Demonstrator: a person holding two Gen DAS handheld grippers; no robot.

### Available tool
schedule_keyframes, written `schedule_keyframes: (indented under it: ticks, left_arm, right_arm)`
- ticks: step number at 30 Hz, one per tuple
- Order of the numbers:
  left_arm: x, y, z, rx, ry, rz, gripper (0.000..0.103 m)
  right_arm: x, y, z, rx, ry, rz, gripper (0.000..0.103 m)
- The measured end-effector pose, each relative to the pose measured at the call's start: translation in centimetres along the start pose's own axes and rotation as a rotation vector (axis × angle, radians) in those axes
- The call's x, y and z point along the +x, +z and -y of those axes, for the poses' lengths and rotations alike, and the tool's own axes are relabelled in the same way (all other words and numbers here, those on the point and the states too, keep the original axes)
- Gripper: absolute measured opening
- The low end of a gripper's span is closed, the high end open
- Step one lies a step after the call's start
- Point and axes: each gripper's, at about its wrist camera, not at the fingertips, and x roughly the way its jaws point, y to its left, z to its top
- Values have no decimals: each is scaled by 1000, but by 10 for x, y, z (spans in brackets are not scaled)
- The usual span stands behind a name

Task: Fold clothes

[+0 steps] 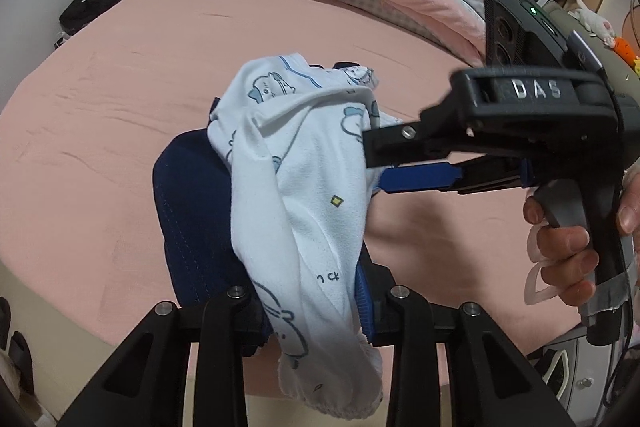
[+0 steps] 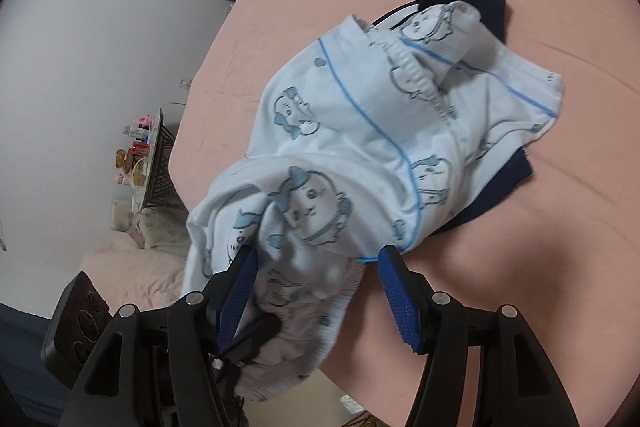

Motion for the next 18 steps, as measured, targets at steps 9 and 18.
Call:
schedule_keyframes:
  ticks: [9, 18]
  left_arm:
    - [6, -1, 3, -16, -27, -17, 29]
    - [15, -9, 13, 2, -59, -58, 29]
  right_arm:
    - [1, -1, -7, 43, 40, 3, 66]
    - [-18, -5, 1, 46, 50, 29, 66]
